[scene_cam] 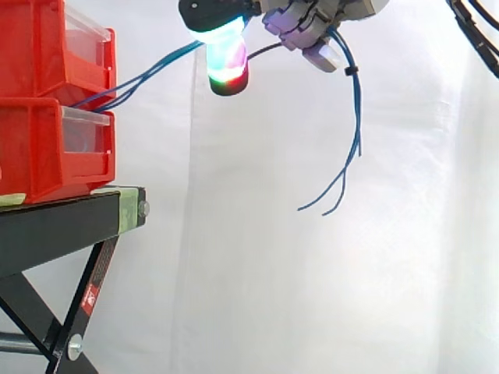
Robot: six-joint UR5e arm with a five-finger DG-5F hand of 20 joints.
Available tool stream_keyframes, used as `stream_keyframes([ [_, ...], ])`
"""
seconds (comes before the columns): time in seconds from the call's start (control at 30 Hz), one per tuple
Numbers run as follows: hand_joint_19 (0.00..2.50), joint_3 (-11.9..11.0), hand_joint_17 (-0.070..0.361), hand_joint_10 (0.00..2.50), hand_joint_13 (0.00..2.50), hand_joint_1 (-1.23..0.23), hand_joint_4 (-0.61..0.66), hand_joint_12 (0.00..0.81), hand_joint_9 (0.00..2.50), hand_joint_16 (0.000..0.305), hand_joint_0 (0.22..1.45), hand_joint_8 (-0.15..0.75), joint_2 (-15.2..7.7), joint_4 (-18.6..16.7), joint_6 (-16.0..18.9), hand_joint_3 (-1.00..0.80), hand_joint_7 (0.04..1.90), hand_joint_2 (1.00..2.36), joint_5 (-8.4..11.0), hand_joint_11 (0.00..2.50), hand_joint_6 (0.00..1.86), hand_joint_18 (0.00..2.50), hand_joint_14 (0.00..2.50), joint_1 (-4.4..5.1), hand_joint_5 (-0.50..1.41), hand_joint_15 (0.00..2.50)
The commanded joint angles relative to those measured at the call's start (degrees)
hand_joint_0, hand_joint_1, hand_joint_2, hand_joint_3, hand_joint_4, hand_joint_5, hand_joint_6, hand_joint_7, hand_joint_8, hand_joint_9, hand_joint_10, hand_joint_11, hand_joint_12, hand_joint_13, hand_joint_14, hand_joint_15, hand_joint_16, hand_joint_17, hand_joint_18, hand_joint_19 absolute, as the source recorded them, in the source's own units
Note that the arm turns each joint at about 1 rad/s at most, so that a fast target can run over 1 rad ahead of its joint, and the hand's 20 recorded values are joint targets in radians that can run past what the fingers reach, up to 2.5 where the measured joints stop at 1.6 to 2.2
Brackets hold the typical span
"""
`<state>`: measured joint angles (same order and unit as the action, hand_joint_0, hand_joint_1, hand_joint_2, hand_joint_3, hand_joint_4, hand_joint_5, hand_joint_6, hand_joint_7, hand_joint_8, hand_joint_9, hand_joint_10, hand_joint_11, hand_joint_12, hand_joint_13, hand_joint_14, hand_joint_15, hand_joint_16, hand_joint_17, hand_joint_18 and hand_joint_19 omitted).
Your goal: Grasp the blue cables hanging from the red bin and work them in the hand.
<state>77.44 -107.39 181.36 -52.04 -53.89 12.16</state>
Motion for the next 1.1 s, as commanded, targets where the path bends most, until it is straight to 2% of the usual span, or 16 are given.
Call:
stream_keyframes([
  [0.0,0.76,0.1,0.183,2.5,2.09,-0.62,0.26,0.771,1.74,0.244,0.8,0.519,0.0,0.0,-0.1,-0.74,1.47,1.01,0.02,2.5,0.17,2.5,2.5,-0.03,0.44,2.01],
  [0.47,0.76,0.0,0.183,2.5,2.09,-0.64,0.25,0.771,1.74,0.244,0.8,0.519,0.0,-0.2,-0.2,-0.85,1.46,1.01,0.02,2.5,0.14,2.5,2.5,-0.12,0.51,2.01],
  [0.6,0.76,0.0,0.183,2.5,2.09,-0.64,0.25,0.771,1.74,0.244,0.79,0.519,-0.1,-1.3,-1.2,-0.86,1.47,1.01,-0.07,2.5,0.13,2.5,2.5,-0.38,0.51,2.01],
  [0.9,0.76,0.1,0.183,2.5,2.09,-0.64,0.25,0.771,1.74,0.244,0.79,0.519,0.0,-5.8,-7.4,-0.87,1.48,1.01,-0.07,2.5,0.13,2.5,2.5,-1.17,0.51,2.01],
  [1.07,0.76,0.0,0.183,2.5,2.09,-0.66,0.24,0.771,1.74,0.244,0.83,0.519,0.0,-6.9,-9.0,-0.77,1.48,1.01,-0.69,2.5,0.12,2.5,2.5,-1.26,0.51,2.01],
])
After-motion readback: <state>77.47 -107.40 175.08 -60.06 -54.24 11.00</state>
